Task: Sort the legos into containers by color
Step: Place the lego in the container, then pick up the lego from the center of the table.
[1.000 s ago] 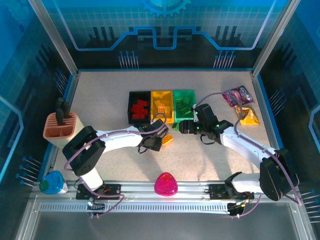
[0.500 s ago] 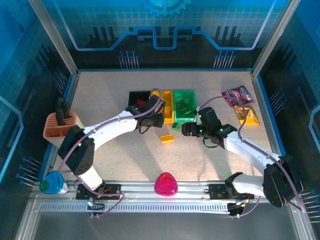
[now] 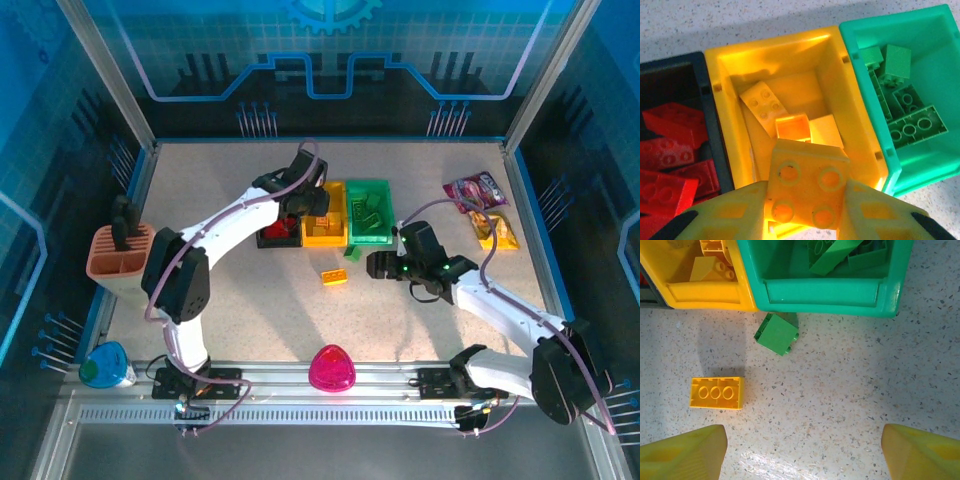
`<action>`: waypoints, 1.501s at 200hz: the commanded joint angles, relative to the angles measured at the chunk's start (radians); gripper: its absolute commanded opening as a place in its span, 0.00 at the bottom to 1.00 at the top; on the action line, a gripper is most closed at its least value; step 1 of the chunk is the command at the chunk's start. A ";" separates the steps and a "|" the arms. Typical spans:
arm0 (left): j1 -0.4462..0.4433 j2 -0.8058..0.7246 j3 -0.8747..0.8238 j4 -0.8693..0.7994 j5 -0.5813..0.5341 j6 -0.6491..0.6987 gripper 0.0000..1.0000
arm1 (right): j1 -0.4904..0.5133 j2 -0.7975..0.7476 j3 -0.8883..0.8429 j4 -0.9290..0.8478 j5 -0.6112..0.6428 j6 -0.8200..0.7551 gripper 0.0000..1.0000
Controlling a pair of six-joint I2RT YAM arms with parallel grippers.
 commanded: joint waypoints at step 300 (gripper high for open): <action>0.039 -0.863 -0.860 0.139 -0.053 -0.151 0.76 | 0.410 0.776 0.630 -0.374 0.281 0.173 0.98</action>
